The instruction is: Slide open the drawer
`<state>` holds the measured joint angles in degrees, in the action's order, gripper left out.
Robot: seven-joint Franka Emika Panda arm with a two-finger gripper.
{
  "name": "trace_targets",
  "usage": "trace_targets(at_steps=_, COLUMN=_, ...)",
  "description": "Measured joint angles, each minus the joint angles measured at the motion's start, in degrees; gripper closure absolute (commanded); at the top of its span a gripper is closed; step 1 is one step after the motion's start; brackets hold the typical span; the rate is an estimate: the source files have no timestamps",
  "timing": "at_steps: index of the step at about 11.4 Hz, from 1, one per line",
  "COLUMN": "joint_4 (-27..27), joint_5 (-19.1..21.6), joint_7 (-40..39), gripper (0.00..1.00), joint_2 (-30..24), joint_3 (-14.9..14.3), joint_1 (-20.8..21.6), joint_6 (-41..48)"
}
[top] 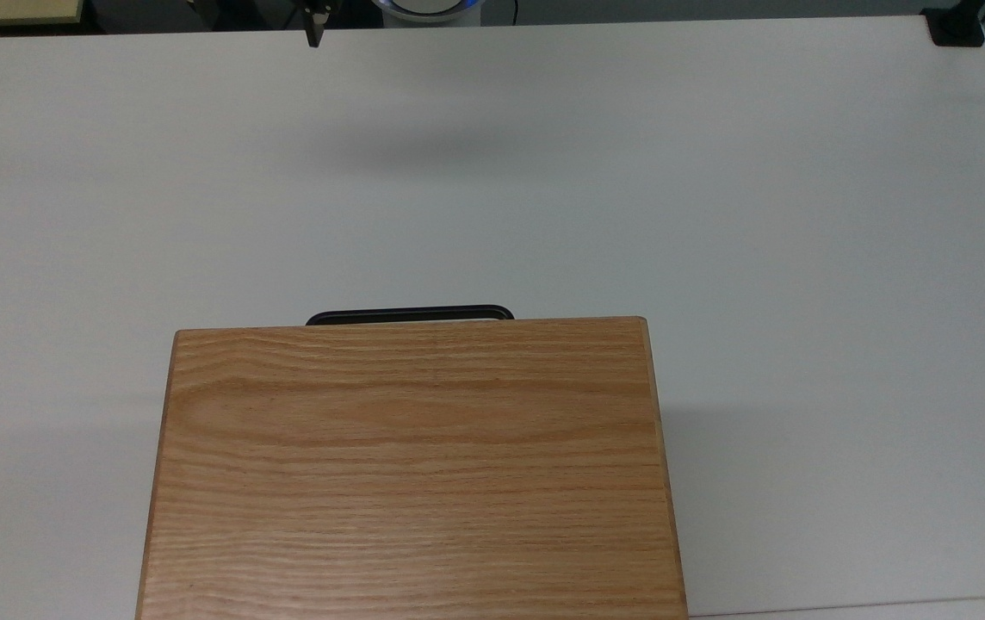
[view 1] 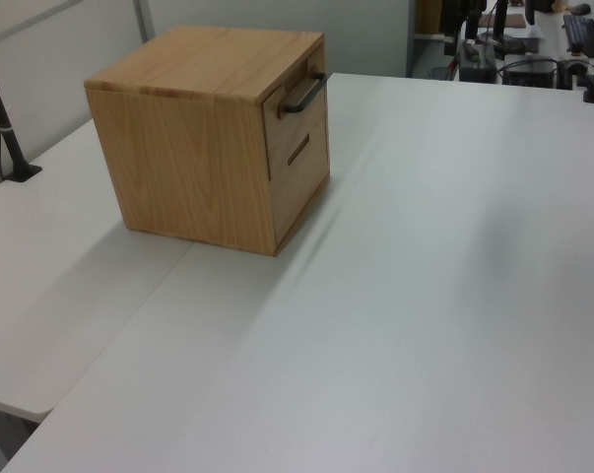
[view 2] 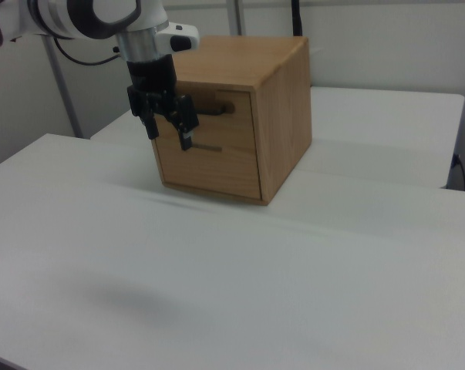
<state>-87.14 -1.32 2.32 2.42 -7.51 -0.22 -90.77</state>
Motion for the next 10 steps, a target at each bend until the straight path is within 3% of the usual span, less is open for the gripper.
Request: trace_targets(at_steps=10, joint_4=-0.1, joint_5=0.0, joint_7=0.0, gripper=0.00, joint_2=0.0, joint_3=0.2, joint_1=0.4, joint_6=4.9)
